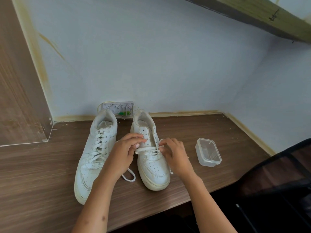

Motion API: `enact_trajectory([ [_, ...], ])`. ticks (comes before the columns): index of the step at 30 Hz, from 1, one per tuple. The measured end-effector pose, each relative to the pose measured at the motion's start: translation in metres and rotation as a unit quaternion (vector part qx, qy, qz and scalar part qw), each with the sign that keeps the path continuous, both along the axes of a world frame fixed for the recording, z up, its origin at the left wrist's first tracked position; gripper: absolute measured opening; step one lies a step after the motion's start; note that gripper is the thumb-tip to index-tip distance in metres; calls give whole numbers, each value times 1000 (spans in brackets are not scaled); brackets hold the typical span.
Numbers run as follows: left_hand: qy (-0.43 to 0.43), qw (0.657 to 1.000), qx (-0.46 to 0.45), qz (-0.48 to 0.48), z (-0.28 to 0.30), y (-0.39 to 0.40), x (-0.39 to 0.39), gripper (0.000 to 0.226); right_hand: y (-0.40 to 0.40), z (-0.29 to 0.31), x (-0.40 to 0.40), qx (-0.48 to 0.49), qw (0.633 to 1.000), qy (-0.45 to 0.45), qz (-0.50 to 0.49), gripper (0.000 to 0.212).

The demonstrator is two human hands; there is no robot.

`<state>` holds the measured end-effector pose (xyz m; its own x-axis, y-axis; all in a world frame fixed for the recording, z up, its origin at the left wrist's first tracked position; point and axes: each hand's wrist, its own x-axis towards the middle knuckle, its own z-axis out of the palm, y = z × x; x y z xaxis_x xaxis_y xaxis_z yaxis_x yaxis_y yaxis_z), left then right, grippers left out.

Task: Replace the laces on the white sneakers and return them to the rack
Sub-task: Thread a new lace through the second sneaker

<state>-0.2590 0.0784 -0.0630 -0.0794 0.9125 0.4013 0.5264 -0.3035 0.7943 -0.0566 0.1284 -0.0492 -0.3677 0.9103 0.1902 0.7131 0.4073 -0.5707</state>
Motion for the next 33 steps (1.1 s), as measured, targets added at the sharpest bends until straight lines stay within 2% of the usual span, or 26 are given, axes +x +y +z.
enact_trajectory([
  [2,3,1000,0,0,0,0,0,36,0,1,-1,25,999,1,-25,6],
  [6,5,1000,-3,-4,1,0,0,38,4,1,9,44,982,41,-179,22],
  [8,2,1000,-3,-6,1,0,0,38,5,-1,14,39,972,56,-225,18],
  [10,-4,1000,-8,-6,2,-1,0,36,6,-2,18,40,979,42,-196,9],
  [13,-13,1000,-11,-6,3,-1,-1,30,4,3,12,27,998,6,-62,28],
  [16,-18,999,-28,-13,5,-2,-1,20,0,3,1,6,1000,16,17,12],
  [18,-1,999,-40,-9,4,-2,-1,19,-1,3,-2,-1,999,41,9,6],
  [21,33,998,-47,7,2,-2,3,9,-3,3,-3,-4,999,49,-8,17],
  [26,90,995,-34,30,-1,-2,7,7,0,3,8,-8,985,84,-150,25],
  [29,92,994,-52,29,1,-2,8,11,1,2,7,-13,984,52,-169,23],
  [33,52,991,-119,25,12,-9,7,5,1,3,6,-16,985,37,-169,18],
])
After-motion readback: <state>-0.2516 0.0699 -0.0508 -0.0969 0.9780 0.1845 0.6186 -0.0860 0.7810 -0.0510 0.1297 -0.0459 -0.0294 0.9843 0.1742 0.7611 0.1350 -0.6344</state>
